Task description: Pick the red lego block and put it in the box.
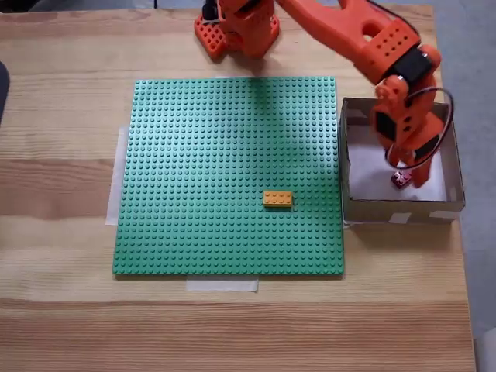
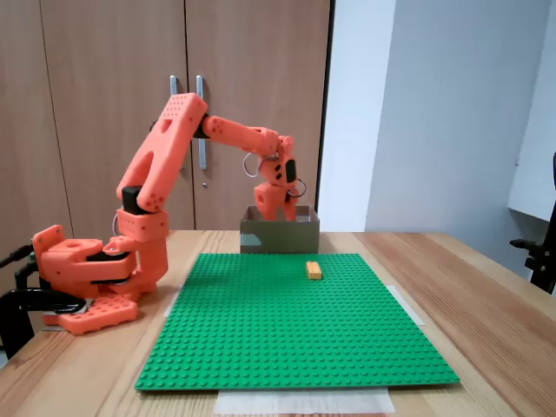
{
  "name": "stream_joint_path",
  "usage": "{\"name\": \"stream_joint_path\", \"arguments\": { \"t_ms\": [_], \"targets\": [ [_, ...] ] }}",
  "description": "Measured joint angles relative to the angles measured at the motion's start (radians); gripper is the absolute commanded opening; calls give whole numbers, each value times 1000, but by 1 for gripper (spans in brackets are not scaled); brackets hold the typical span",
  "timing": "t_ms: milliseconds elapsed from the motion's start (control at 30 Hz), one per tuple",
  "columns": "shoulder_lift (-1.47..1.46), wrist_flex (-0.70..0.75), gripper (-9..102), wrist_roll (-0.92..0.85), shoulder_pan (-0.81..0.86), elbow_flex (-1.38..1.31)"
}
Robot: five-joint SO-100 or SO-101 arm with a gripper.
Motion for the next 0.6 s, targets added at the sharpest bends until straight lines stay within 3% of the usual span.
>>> {"name": "stream_joint_path", "arguments": {
  "t_ms": [267, 600],
  "targets": [
    [330, -83, 22, -32, 15, 178],
    [936, -195, 14, -140, 219, 627]
  ]
}}
